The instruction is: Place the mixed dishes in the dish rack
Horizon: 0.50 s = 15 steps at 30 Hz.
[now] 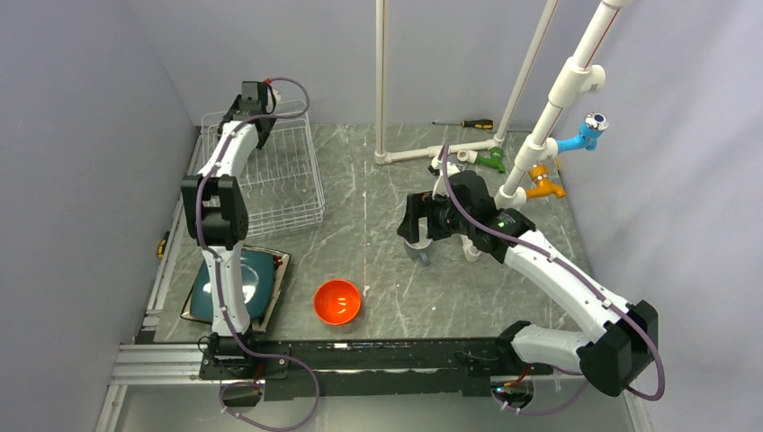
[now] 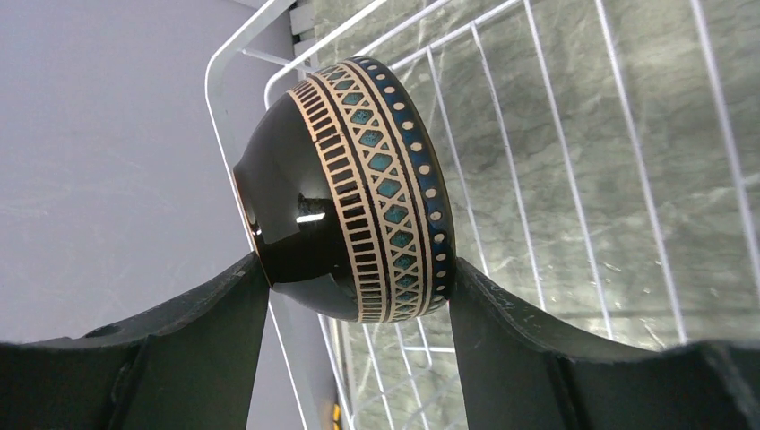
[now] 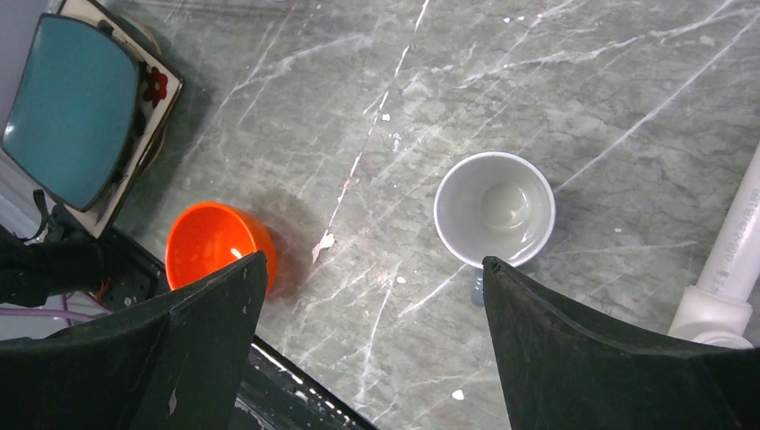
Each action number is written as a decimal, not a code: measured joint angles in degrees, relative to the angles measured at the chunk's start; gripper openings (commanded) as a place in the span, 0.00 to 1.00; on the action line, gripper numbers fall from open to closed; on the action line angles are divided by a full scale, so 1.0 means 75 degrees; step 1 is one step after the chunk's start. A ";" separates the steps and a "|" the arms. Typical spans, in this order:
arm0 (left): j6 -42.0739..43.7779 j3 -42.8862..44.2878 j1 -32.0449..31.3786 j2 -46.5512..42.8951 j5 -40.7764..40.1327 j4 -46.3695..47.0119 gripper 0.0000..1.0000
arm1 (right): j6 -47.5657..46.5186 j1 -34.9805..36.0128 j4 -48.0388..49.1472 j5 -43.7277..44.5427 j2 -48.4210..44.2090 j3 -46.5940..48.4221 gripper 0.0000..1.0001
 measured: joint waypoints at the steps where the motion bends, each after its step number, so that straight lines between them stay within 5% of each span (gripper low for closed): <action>1: 0.0137 0.0000 -0.0009 0.0064 -0.0090 0.0079 0.00 | -0.0009 -0.0020 -0.0020 -0.0006 0.0000 0.0000 0.91; 15: 0.2328 0.0038 -0.0262 0.1172 -0.0804 0.1075 0.00 | -0.0012 -0.0204 -0.0067 -0.0166 0.0146 0.0000 0.90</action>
